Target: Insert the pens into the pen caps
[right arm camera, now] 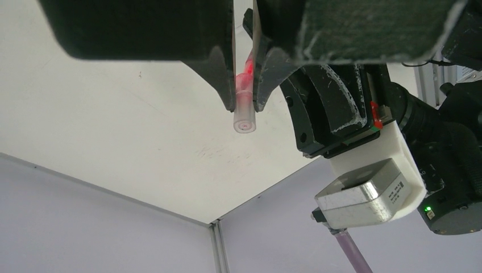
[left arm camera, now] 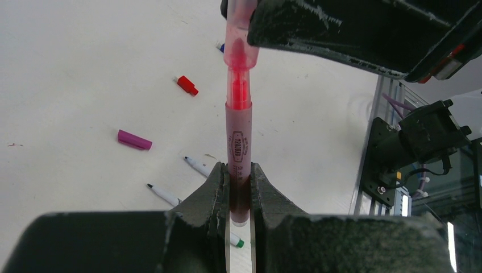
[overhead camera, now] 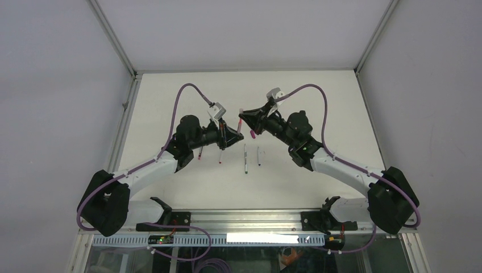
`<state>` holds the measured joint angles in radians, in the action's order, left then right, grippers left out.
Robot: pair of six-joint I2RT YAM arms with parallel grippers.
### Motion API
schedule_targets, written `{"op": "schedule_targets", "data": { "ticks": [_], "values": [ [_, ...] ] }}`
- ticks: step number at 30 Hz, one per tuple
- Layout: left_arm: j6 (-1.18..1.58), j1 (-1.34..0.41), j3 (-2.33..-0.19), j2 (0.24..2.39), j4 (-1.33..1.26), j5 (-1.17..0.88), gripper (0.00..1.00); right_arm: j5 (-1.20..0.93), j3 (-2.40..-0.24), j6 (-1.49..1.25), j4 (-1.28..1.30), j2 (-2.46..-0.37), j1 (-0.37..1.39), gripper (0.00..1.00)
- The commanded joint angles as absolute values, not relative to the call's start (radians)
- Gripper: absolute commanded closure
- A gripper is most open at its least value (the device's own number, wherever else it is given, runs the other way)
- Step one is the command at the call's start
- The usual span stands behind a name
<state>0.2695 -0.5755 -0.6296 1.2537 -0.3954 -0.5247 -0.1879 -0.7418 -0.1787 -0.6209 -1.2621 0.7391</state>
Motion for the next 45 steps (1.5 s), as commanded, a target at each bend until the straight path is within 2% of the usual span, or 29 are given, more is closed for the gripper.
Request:
{"op": "schedule_targets", "data": {
  "ticks": [1,10,15,24,45],
  "values": [
    [0.230,-0.580,-0.631,1.212,-0.458,-0.493,1.00,-0.201,-0.755,-0.201,-0.575,-1.267,0.740,1.00],
    [0.185,-0.580,-0.638,1.172,-0.440,-0.440,1.00,-0.231,-0.826,-0.271,-0.409,-1.301,0.742,1.00],
    [0.168,-0.580,-0.638,1.148,-0.447,-0.324,1.00,-0.189,-0.876,-0.331,-0.270,-1.312,0.747,1.00],
    [0.148,-0.580,-0.669,1.152,-0.513,-0.198,1.00,-0.135,-0.874,-0.435,-0.180,-1.339,0.770,1.00],
    [0.092,-0.580,-0.787,1.204,-0.362,-0.130,1.00,-0.020,-0.959,-0.498,-0.049,-1.476,0.871,1.00]
  ]
}}
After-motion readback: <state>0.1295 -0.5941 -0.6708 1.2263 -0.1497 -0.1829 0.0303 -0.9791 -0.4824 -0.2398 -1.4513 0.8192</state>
